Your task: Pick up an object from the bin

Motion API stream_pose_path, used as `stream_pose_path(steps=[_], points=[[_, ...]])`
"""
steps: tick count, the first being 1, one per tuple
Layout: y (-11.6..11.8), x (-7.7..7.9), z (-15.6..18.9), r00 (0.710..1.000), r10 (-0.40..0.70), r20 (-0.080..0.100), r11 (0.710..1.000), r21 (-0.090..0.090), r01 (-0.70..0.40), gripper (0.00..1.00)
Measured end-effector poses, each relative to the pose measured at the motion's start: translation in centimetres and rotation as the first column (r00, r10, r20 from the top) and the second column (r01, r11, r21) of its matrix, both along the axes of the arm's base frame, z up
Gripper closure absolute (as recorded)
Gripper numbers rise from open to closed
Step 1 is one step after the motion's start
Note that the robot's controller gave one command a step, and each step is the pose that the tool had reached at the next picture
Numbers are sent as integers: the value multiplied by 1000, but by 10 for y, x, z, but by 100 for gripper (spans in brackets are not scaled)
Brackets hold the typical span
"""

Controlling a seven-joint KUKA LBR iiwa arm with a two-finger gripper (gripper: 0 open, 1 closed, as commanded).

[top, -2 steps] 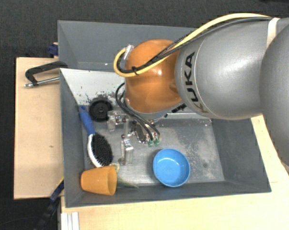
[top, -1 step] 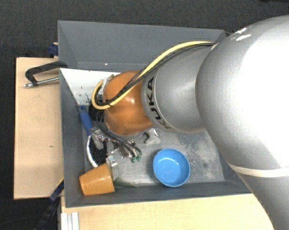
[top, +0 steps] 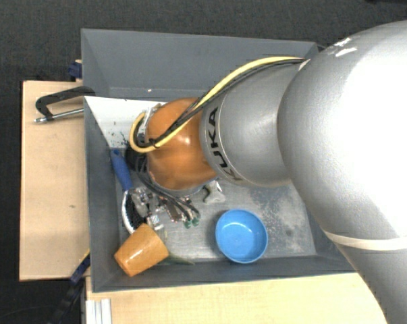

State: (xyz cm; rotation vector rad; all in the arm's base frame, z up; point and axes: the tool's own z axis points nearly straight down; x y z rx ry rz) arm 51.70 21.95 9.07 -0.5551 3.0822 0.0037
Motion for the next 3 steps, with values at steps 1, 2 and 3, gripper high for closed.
stream_pose_path(steps=[1,2,3], points=[[0,-1,-4,1000,0,0,1000,1,0,0],[0,-2,-2,1000,0,-6,1000,-1,0,100],[0,-2,-4,1000,0,-1,1000,1,0,0]])
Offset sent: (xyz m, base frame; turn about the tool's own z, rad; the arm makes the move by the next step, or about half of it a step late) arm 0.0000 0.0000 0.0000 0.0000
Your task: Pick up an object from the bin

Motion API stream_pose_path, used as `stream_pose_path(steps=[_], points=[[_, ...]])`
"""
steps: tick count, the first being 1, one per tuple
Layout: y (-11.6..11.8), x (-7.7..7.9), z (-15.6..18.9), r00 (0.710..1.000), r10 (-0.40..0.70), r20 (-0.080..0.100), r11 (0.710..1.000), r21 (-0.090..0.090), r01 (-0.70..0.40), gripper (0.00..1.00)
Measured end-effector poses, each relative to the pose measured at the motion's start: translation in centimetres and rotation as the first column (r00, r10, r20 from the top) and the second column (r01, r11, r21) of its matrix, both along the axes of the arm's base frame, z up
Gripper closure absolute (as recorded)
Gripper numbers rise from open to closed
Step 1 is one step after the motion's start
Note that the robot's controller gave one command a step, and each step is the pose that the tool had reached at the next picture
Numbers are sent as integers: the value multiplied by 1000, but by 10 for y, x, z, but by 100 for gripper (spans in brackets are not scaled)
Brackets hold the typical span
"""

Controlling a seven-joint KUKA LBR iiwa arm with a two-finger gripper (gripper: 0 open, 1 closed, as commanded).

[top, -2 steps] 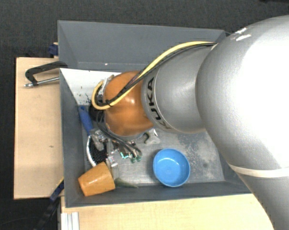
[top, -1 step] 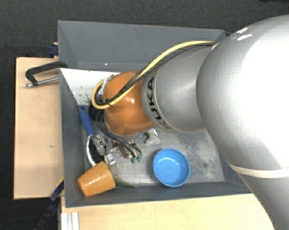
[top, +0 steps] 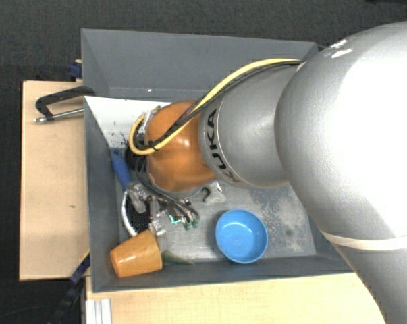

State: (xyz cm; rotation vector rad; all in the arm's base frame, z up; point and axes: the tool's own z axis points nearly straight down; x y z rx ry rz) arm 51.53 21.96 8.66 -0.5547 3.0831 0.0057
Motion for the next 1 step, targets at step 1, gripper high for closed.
stream_pose_path(steps=[1], points=[[0,-1,2,1000,1,-9,1000,-3,-1,100]])
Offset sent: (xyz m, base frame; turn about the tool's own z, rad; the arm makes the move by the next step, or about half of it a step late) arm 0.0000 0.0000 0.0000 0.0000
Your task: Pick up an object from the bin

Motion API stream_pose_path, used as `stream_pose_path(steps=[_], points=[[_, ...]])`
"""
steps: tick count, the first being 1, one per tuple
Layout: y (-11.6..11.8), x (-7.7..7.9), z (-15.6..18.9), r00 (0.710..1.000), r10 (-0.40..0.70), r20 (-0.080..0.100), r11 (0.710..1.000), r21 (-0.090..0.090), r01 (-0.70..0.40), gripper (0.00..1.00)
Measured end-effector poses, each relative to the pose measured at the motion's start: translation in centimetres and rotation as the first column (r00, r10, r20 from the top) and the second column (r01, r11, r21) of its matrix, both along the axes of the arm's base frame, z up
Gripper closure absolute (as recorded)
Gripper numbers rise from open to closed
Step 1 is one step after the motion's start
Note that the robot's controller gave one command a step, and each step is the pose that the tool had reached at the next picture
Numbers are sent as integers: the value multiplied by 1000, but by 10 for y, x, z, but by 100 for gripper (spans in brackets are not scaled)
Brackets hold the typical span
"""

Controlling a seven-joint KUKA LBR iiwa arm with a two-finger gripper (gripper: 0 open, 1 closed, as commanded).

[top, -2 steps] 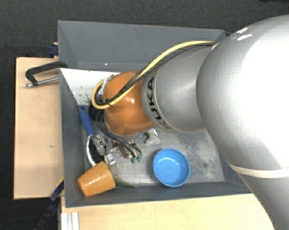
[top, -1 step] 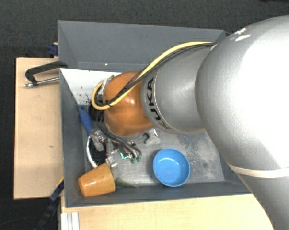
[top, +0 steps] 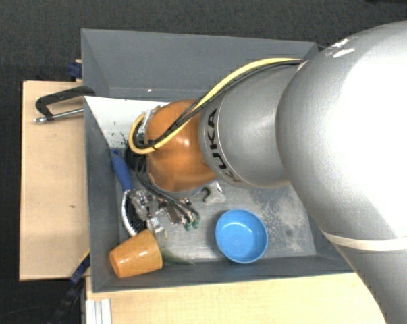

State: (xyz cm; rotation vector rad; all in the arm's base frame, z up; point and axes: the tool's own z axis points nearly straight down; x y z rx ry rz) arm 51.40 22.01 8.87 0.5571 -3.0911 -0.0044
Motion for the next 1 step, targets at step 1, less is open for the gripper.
stream_pose_path(steps=[1], points=[[-1,2,-2,1000,-1,11,1000,2,1,0]])
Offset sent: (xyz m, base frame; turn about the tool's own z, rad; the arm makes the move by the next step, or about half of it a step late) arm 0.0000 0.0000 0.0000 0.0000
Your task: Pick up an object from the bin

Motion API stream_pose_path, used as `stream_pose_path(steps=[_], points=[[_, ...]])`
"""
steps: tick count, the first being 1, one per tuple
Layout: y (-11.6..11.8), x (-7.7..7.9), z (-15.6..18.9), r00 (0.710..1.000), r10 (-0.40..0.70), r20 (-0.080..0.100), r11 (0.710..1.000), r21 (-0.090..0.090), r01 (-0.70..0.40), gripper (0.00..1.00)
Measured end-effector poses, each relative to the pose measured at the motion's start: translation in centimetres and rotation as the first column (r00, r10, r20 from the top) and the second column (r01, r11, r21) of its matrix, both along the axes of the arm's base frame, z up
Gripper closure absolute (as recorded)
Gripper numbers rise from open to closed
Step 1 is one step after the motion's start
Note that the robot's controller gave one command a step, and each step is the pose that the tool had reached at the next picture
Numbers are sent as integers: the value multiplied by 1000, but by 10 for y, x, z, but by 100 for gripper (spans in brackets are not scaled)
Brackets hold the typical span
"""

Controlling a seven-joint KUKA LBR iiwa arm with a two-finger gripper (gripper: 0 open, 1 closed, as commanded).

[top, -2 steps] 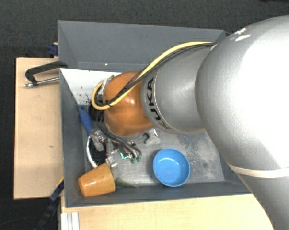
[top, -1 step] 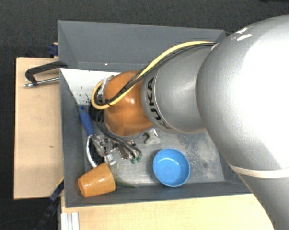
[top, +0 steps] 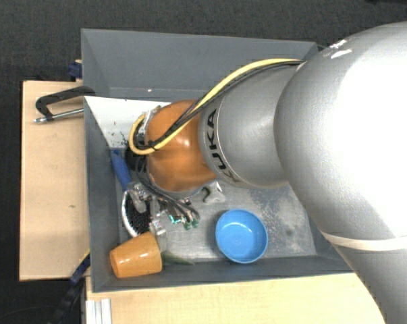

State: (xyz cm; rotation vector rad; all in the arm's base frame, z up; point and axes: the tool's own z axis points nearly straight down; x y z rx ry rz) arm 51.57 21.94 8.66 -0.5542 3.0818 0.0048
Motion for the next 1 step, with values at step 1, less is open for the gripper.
stream_pose_path(steps=[1], points=[[5,33,-12,995,-66,-72,998,-22,65,0]])
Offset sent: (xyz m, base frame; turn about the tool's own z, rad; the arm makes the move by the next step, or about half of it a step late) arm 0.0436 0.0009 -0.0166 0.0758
